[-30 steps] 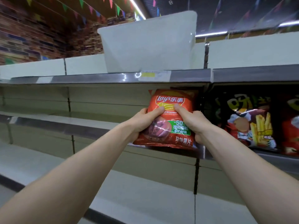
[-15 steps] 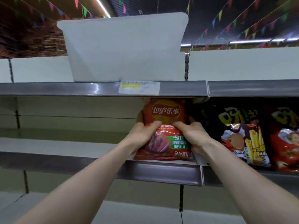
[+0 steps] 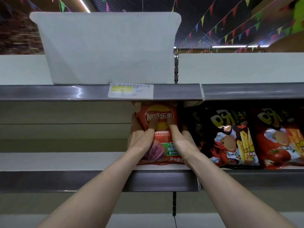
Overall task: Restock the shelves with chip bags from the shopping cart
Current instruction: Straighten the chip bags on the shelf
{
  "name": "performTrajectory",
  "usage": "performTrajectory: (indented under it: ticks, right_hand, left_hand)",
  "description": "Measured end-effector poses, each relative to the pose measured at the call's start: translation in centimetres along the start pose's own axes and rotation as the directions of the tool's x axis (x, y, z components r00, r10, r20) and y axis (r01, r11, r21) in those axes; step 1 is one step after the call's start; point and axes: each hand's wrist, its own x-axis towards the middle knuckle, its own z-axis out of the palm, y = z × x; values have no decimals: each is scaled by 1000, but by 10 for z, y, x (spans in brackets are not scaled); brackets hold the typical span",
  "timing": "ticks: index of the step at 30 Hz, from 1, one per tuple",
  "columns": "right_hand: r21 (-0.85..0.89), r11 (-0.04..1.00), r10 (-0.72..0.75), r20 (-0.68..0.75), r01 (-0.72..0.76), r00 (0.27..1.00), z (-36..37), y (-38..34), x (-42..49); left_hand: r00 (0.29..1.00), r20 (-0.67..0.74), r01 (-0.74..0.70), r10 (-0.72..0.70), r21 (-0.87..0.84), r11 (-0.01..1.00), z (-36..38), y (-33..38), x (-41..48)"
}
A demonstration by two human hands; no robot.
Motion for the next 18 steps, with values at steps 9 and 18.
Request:
performTrajectory:
  ticks: [9, 18]
  right_hand:
    - [-135, 985, -118, -66, 108, 991, 5, 2, 1]
    - [-147, 985, -95, -49, 87, 994, 5, 1, 0]
  left_hand:
    - [944, -247, -168, 217, 205, 964, 4, -7, -3]
    - [952, -239, -158, 193, 156, 975, 9, -13, 3]
